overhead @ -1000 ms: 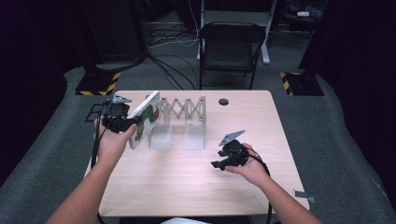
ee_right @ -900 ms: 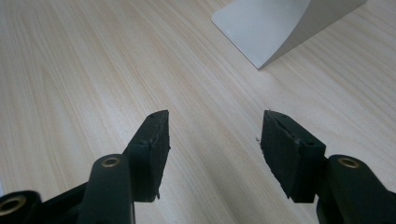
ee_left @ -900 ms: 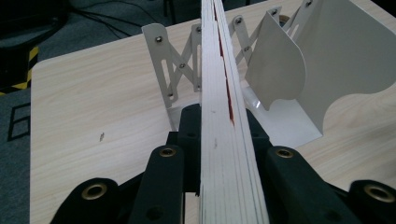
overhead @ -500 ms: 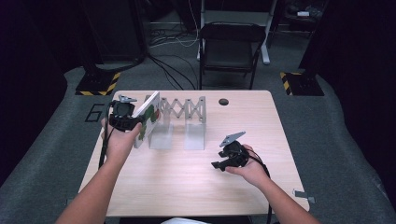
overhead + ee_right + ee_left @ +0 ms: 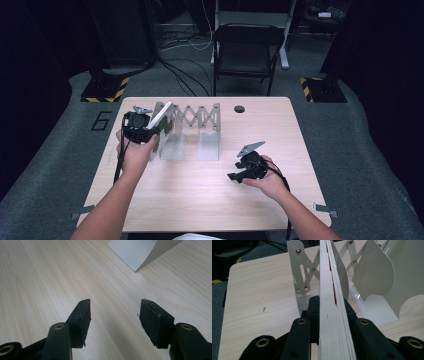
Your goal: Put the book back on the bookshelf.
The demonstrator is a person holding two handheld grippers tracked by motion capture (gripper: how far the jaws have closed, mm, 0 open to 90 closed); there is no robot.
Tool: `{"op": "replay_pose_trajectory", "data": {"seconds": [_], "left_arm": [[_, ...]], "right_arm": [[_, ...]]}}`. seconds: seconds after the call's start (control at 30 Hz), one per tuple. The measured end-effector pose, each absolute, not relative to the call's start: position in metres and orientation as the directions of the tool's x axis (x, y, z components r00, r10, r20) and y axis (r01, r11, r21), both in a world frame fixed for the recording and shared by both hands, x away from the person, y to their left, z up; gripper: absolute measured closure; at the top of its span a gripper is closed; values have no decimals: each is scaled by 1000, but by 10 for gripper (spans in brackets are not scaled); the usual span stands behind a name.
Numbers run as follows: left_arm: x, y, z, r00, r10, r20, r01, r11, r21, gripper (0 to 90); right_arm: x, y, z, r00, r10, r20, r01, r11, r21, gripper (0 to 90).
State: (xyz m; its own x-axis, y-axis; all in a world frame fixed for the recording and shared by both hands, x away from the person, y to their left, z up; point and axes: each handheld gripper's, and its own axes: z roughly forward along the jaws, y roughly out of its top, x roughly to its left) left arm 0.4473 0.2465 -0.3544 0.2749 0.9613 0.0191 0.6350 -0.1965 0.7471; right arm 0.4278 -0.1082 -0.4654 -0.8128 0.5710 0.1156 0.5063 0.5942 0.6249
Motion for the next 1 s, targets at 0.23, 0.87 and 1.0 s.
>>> {"op": "replay_pose_trajectory", "data": {"seconds": [0.23, 0.87, 1.0], "left_arm": [[448, 245, -360, 273, 962, 26, 634, -200, 747, 757], [451, 245, -383, 272, 962, 22, 666, -205, 717, 757], [451, 245, -386, 270, 963, 23, 673, -205, 711, 756]], "right_arm": [[429, -106, -467, -816, 570, 99, 495, 600, 628, 421], [429, -104, -468, -819, 567, 94, 489, 603, 630, 421], [429, -105, -467, -820, 564, 94, 488, 605, 630, 421]]}}
